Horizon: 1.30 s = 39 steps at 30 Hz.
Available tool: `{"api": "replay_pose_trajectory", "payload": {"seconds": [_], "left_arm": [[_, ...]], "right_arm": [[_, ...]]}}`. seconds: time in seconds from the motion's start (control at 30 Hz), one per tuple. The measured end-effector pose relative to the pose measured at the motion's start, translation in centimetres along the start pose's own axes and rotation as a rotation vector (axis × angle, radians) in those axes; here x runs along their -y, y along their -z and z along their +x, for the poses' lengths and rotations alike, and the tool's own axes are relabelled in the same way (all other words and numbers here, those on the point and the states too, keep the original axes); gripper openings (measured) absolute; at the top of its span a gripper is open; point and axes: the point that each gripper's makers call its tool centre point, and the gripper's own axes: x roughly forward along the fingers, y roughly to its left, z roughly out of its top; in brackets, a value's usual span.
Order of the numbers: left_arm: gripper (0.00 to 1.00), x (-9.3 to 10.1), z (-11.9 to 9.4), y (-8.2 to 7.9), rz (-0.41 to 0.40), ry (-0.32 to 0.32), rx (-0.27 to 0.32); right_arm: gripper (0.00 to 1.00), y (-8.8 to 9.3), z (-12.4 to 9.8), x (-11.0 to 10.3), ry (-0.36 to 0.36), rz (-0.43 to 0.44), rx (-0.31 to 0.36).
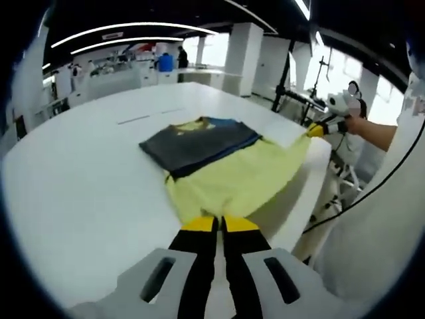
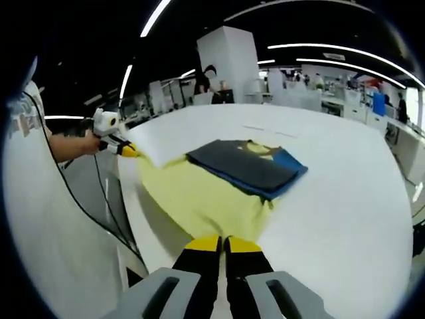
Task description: Fold the garment on the visible template until the final outline fits inside the template.
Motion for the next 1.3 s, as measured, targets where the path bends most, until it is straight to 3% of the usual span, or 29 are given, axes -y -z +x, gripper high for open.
{"api": "replay_pose_trajectory", "payload": {"seconds": [0.53, 1.3], "left_arm": [[0.0, -2.4, 1.3, -2.2, -0.007, -0.026, 0.038], [0.0, -6.4, 4.3, -5.8, 0.043, -0.05, 0.028]], "right_arm": [[0.0, -2.0, 1.0, 2.7, 0.021, 0.033, 0.017], [0.0, -5.5, 3.4, 6.7, 0.046, 0.014, 0.006]]}}
